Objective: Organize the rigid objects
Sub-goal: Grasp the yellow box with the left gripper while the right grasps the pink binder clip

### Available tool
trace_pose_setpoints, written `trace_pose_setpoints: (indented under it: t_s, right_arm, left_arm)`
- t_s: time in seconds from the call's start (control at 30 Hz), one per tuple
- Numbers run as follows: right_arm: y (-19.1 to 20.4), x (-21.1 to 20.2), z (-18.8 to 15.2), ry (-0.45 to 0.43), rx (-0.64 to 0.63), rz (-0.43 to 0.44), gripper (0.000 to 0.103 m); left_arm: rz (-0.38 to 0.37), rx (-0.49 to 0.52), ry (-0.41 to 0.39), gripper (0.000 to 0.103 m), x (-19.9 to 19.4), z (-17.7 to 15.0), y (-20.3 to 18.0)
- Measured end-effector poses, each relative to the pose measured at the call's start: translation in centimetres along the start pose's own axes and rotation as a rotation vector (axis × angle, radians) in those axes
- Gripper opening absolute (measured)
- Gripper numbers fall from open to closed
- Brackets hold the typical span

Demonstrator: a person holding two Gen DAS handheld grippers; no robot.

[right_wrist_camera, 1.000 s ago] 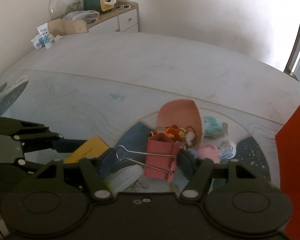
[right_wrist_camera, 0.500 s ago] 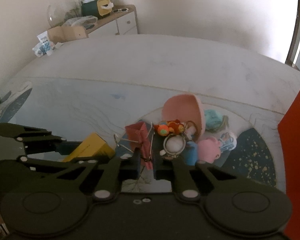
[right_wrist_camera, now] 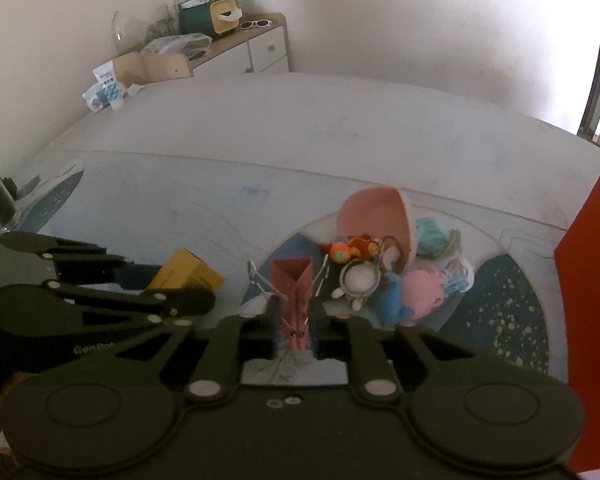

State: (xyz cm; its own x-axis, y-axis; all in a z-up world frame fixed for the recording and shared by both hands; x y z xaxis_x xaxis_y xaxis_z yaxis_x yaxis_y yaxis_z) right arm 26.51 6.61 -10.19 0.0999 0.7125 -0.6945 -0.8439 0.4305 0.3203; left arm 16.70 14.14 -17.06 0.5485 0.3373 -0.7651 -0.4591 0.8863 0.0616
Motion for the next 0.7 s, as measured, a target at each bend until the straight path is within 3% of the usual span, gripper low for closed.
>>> trace_pose_setpoints:
  t_s: [0.07,0.17,0.2,0.7]
  right_arm:
    - [0.2,0.0,0.0,-0.003,0.0,0.003,0.022]
    - [0.4,0.2,0.3,-0.021,-0.002,0.001,0.042]
    - [0.5,0.2,0.4,-0.032,-0.001,-0.002,0.044]
    - [-0.4,2.5,0.4,-0.042,0.038,-0.044,0.045]
  left_arm:
    - [0.002,-0.004,0.0,0.029,0.0,-0.1,0.2]
    - [0.005,-0.006,0.001,0.029,-0.1,-0.1,0.3]
    - [0.006,-0.007,0.003,0.029,-0.1,-0.1,0.4]
    - [0.017,-0.008,0.011,0.029,-0.1,-0.1,0.6]
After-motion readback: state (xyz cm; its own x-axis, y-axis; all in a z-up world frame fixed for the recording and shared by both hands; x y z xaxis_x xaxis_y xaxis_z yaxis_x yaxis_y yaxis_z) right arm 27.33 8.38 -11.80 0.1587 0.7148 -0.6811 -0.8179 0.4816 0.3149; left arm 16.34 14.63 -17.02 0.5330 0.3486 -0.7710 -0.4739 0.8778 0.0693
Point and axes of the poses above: each gripper's, at about its wrist camera, not at the fingertips, and x roughly the way its jaws point, y to its left, z to its top, the point moved 3 cm from there along x, roughly the way its jaws point, and after that the axes turned 15 degrees about z, right-handed, at the moved point
